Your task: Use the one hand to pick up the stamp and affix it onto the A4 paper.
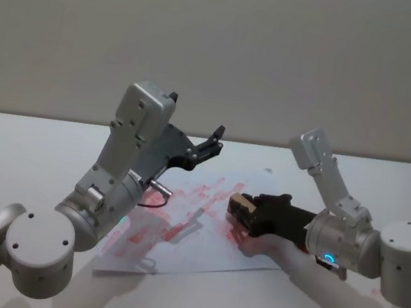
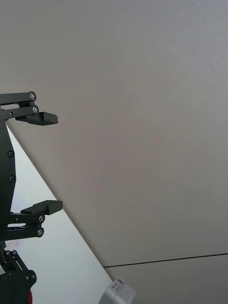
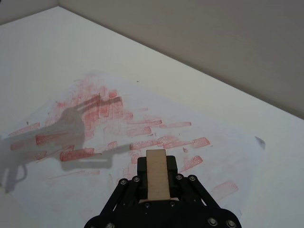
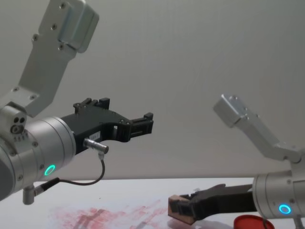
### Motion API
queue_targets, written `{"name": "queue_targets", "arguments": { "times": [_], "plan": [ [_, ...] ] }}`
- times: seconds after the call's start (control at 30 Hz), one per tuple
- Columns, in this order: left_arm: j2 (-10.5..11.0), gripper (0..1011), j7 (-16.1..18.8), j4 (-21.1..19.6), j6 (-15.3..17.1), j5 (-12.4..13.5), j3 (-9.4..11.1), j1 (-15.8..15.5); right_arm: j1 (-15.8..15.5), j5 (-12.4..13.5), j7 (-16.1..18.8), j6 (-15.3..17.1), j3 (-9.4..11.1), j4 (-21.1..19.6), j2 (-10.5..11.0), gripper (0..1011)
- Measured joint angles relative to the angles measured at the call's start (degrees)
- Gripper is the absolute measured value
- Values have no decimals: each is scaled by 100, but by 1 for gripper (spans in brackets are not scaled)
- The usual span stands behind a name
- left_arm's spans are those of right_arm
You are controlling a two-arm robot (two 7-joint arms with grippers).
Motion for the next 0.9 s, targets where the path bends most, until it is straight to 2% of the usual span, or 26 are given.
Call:
{"name": "queue_targets", "arguments": {
  "times": [0.23,0.5,0.8,0.9],
  "plan": [
    [0,1001,0,0,0,0,0,0,-117,144,-255,-222,56,-223,75,218],
    [0,1001,0,0,0,0,0,0,-354,301,-677,-424,192,-684,265,218],
    [0,1001,0,0,0,0,0,0,-919,567,-1353,-368,444,-1540,704,218],
    [0,1001,0,0,0,0,0,0,-1047,626,-1461,-305,488,-1707,793,218]
  ]
}}
